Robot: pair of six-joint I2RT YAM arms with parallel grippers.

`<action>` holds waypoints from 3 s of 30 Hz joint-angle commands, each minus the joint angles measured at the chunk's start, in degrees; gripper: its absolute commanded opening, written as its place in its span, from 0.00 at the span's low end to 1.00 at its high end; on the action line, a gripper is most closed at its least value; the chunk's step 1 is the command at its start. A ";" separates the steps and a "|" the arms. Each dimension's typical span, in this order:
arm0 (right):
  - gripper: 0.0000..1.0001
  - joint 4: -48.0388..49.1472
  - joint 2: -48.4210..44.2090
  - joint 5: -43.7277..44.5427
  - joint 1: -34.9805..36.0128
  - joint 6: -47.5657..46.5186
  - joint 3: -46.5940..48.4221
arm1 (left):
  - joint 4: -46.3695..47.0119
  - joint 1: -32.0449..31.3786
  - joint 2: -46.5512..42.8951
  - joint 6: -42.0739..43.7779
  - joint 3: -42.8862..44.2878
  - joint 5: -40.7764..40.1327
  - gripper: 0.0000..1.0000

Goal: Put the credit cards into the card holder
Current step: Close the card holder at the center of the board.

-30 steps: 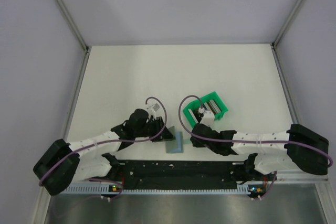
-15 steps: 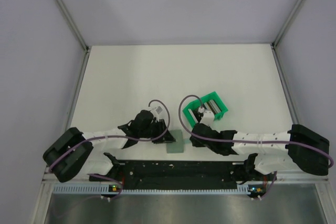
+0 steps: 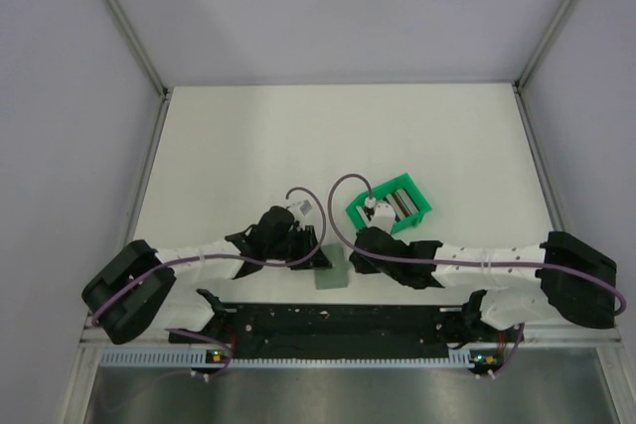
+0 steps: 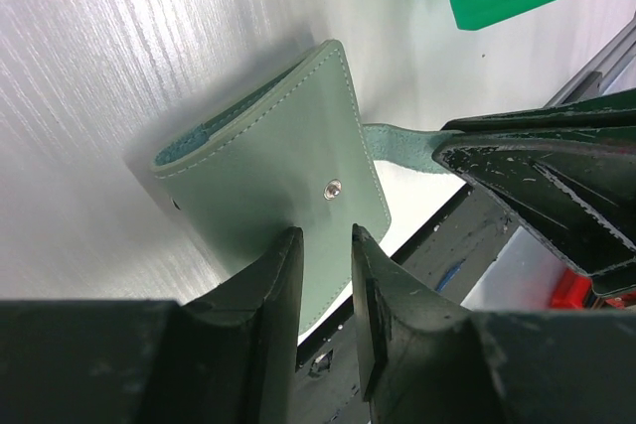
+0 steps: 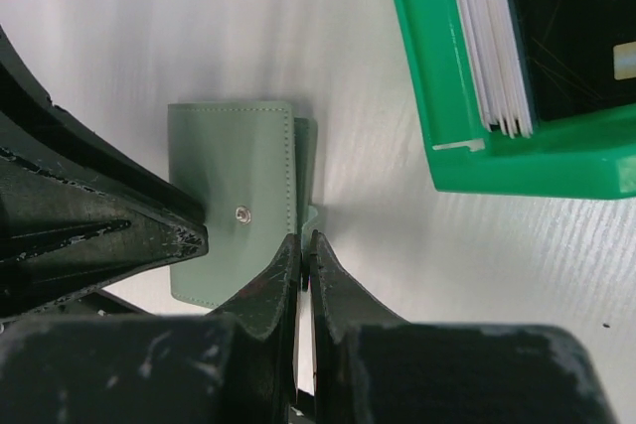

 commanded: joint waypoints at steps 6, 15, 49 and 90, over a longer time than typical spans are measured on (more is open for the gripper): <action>0.05 3.01 5.33 -5.29 -0.01 -3.36 6.09 | -1.45 -0.62 0.73 2.47 1.66 -2.05 0.30; 0.16 2.57 3.49 -8.72 -0.01 -6.97 7.76 | -3.30 -0.62 -0.50 2.30 2.54 -4.69 0.31; 0.72 -6.30 -28.49 -21.20 -10.03 -5.21 -8.06 | -34.49 0.17 -20.45 -4.81 10.36 -36.05 0.98; 0.72 9.77 -0.47 -11.27 0.61 11.67 -5.77 | -18.95 9.23 -17.46 4.23 1.40 -16.30 0.93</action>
